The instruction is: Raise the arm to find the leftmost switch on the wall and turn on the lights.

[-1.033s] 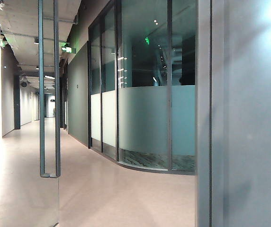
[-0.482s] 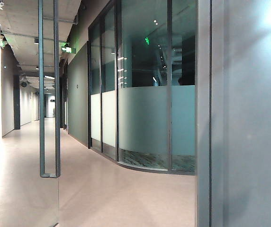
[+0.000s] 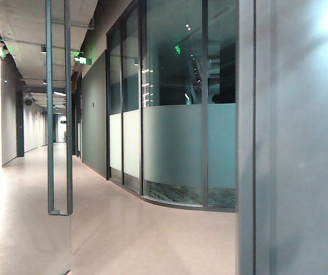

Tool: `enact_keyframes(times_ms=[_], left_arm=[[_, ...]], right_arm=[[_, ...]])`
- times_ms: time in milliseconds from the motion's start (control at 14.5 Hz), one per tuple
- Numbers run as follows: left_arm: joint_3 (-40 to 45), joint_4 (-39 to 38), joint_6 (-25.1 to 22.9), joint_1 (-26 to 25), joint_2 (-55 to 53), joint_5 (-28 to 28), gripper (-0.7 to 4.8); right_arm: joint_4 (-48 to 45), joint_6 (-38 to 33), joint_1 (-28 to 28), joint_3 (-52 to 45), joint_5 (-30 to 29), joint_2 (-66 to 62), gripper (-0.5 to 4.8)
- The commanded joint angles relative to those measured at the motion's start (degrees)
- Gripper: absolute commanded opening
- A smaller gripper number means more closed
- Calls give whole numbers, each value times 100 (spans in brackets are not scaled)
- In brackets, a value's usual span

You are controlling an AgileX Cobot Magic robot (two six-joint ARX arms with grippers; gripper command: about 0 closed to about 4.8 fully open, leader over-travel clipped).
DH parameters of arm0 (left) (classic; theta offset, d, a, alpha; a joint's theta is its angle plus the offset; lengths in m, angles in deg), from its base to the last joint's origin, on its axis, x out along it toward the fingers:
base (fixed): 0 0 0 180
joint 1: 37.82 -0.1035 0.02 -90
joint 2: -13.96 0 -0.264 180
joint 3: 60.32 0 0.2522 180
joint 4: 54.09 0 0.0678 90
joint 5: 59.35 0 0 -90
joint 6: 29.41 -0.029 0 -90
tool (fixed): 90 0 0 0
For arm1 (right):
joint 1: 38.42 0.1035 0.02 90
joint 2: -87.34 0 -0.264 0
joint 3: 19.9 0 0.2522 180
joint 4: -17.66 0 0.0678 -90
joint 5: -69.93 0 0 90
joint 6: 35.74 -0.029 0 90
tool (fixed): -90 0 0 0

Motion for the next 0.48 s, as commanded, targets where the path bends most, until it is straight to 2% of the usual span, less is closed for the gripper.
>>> enact_keyframes(times_ms=[69, 207, 344, 482], left_arm=[[190, -1196, -120, -684, 739, -660, -5], [960, -1228, 24, -1132, 1523, -605, -5], [1779, -1102, 236, -1150, 2258, -590, -5], [2546, -1001, 706, -1093, 2879, -334, -5]], right_arm=[[61, 15, 13, 15, -90, 24, -1], [55, 15, 9, 15, -98, 24, -1], [66, 15, 9, 15, -118, 24, -1], [63, 15, 9, 15, -98, 24, -1]])
